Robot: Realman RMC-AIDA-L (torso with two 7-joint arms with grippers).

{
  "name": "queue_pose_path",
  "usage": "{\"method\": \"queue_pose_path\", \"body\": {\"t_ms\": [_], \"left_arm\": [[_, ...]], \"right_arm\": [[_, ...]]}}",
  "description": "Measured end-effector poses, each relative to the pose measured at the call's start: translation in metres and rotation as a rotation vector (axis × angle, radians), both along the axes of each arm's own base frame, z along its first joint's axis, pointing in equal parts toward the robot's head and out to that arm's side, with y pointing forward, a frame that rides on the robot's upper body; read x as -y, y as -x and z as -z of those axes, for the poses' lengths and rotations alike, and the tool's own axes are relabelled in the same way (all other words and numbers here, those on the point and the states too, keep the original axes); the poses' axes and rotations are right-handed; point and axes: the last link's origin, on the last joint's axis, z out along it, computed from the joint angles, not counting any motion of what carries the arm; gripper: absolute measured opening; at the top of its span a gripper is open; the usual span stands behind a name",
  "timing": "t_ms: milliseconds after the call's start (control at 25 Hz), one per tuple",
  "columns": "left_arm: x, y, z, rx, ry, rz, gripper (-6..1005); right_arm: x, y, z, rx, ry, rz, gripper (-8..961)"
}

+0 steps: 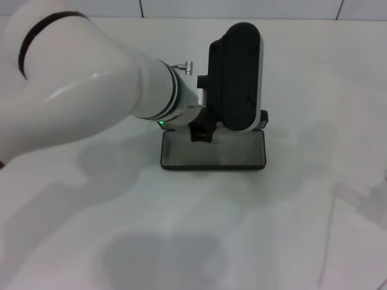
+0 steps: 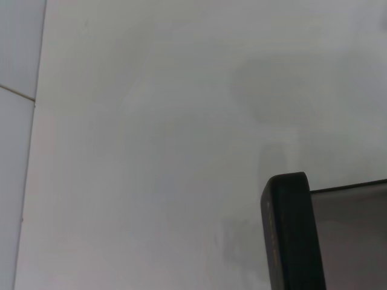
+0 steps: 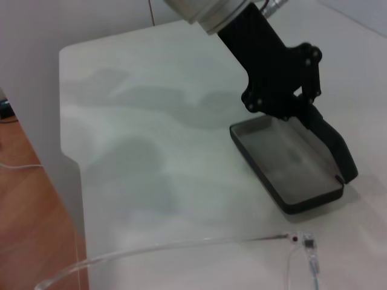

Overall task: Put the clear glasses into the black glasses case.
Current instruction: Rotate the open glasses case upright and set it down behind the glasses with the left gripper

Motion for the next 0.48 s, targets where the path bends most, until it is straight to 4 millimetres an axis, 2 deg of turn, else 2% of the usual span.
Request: {"method": "queue_pose_path", "body": {"t_ms": [360,480], "left_arm": [[-0.003,0.0004,0.0013,0.042,-0.025,-0.045,69],[-0.0035,0.0034,0.0012,0.035,-0.037,-0.056,152]], "right_arm": [[-0.0013,-0.0008,-0.0001,-0.006,-0.012,0.002,120],[-0.0022,-0.0007,-0.0004,-0.005,-0.016,0.002,120]]}}
